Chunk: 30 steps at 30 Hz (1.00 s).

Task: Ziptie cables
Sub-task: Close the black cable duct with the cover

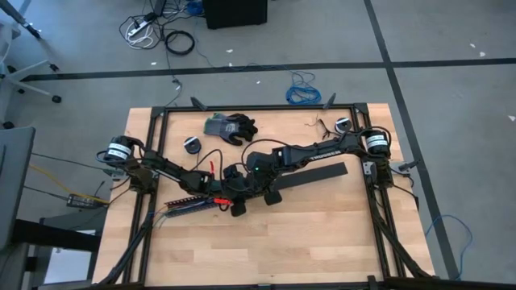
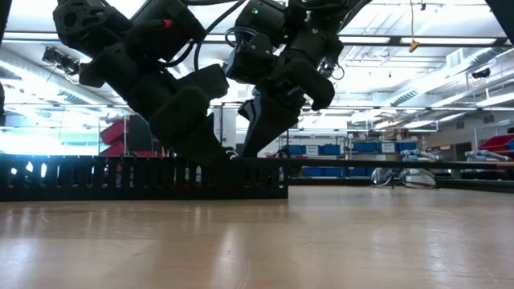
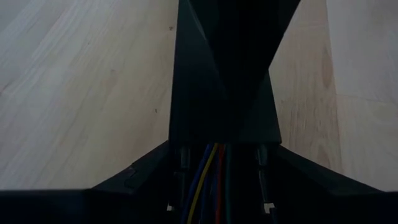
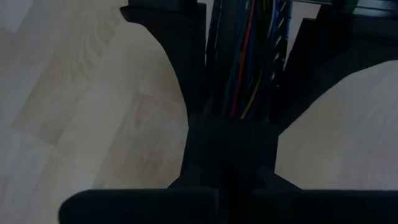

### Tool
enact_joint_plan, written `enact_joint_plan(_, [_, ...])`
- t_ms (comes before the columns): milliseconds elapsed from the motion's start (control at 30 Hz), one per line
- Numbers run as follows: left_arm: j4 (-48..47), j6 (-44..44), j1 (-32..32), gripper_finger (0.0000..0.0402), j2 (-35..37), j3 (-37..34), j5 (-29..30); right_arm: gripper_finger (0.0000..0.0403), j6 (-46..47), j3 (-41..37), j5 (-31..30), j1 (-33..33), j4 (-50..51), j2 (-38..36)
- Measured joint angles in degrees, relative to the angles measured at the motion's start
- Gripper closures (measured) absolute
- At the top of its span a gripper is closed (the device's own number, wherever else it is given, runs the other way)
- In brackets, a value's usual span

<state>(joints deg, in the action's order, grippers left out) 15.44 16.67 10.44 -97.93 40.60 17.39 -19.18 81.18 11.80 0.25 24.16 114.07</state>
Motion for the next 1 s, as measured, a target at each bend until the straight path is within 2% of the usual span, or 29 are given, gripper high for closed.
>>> enact_joint_plan(400, [-0.1, -3.2, 0.1, 0.018, 0.0, 0.0, -0.2, 0.0403, 0.0, 0.0, 0.5, 0.0, 1.9, 0.1])
enact_joint_plan(667, [-2.9, -2.7, 0.1, 0.0111, 0.0, 0.0, -0.5, 0.0403, 0.0, 0.0, 0.5, -0.2, 3.3, 0.1])
enact_joint_plan(833, [-6.4, 1.6, 0.2, 0.0069, 0.0, 0.0, -0.6, 0.0403, 0.0, 0.0, 0.9, -0.8, 3.8, 0.1])
enact_joint_plan(1000, [-8.0, 3.6, 0.2, 0.0062, 0.0, 0.0, -3.8, 0.0403, -0.4, 0.0, 1.7, -1.2, 3.7, 0.1])
